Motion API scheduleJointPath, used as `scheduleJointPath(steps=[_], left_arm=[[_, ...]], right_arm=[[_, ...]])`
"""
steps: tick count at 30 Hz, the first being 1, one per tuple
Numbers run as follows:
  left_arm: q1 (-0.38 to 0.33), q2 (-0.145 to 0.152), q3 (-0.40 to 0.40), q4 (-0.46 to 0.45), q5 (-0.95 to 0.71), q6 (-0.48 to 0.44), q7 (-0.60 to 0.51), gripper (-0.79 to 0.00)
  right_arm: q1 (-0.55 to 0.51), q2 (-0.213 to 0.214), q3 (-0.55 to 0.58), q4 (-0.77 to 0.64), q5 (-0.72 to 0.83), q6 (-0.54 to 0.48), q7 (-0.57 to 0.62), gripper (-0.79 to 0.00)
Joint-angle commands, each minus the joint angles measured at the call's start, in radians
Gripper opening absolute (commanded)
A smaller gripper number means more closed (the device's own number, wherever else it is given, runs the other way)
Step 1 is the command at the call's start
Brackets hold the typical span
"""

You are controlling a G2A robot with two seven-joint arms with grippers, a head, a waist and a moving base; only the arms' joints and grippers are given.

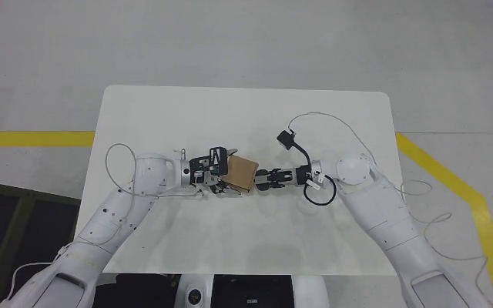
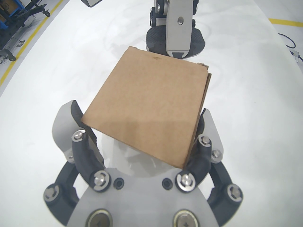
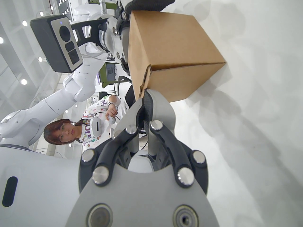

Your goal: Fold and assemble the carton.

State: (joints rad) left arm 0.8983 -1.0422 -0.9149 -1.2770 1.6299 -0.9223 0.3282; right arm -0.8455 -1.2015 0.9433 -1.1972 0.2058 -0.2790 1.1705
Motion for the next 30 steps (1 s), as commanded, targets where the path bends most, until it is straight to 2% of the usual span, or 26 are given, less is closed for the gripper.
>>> scheduleJointPath(steps=[1,15,16,18,23,30], left_arm=[[0.0,0.0,0.0,0.0,-0.001,0.0,-0.002,0.0],[0.002,0.002,-0.007,0.002,-0.013,-0.008,-0.003,0.0],[0.003,0.003,-0.01,0.003,-0.014,-0.009,-0.004,0.0],[0.007,0.006,-0.019,0.0,-0.015,-0.016,-0.002,0.0],[0.029,0.023,-0.069,-0.03,-0.067,-0.09,-0.003,0.0],[0.074,0.05,-0.157,-0.088,-0.088,-0.089,-0.025,0.0]], right_arm=[[0.004,-0.002,-0.005,0.005,0.002,-0.002,-0.001,-0.785],[0.029,-0.014,-0.032,0.042,0.021,-0.017,-0.004,-0.782],[0.029,-0.013,-0.03,0.042,0.022,-0.017,-0.002,-0.72],[0.027,-0.01,-0.022,0.039,0.021,-0.02,0.004,-0.653],[0.01,0.004,0.015,0.019,0.015,-0.02,0.004,-0.631],[-0.014,0.023,0.071,-0.015,0.014,-0.036,0.002,-0.606]])
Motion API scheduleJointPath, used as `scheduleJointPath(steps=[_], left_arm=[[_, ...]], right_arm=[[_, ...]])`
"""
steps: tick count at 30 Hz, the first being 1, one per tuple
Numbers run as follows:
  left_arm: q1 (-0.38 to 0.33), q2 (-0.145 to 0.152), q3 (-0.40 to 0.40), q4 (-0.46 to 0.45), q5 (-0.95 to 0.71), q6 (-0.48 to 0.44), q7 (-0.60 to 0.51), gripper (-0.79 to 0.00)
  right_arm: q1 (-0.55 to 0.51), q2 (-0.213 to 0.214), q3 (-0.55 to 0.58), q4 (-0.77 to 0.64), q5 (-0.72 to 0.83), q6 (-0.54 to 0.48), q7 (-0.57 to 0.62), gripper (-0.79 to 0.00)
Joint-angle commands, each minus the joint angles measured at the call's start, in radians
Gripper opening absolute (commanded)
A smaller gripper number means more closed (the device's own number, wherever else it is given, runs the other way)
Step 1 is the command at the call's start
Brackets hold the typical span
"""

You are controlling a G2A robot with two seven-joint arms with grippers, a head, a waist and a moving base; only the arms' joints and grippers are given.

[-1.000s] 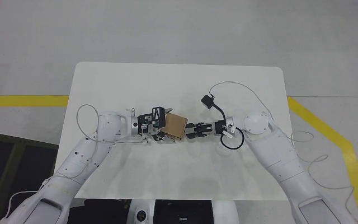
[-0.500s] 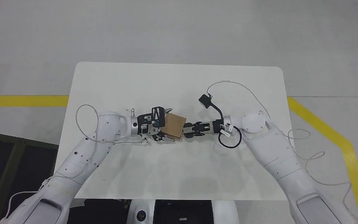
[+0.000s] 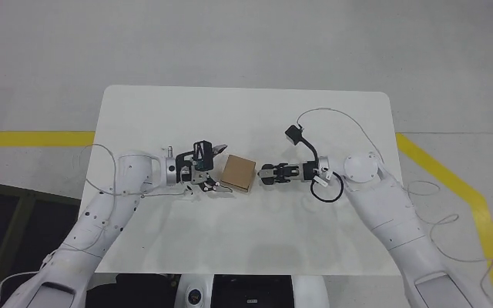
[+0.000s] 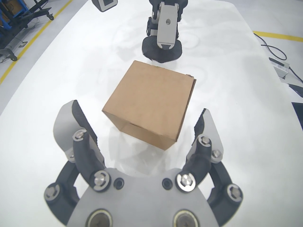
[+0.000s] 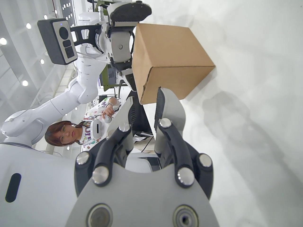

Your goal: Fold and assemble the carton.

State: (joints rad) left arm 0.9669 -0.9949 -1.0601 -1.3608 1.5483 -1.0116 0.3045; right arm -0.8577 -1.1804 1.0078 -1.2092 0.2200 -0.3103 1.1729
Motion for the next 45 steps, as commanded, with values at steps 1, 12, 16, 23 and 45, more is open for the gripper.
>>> scheduleJointPath(steps=[1,12,16,23,45], left_arm=[[0.012,0.006,-0.028,-0.01,-0.015,0.004,-0.006,0.0],[0.028,0.025,-0.172,-0.027,-0.239,0.054,-0.102,0.0],[0.021,0.023,-0.183,-0.022,-0.251,0.134,-0.164,0.0],[-0.007,0.008,-0.198,0.033,-0.384,0.31,-0.267,0.0],[-0.125,0.003,-0.229,0.12,-0.507,0.279,-0.409,0.0]], right_arm=[[-0.004,0.005,0.018,-0.006,0.001,-0.01,-0.004,-0.606],[-0.008,0.041,0.149,-0.036,-0.026,-0.136,-0.027,-0.252],[0.007,0.049,0.184,-0.022,-0.058,-0.241,-0.063,0.0],[0.038,0.056,0.225,0.071,-0.157,-0.437,-0.202,0.0],[0.075,0.098,0.377,0.161,-0.613,-0.48,-0.641,0.0]])
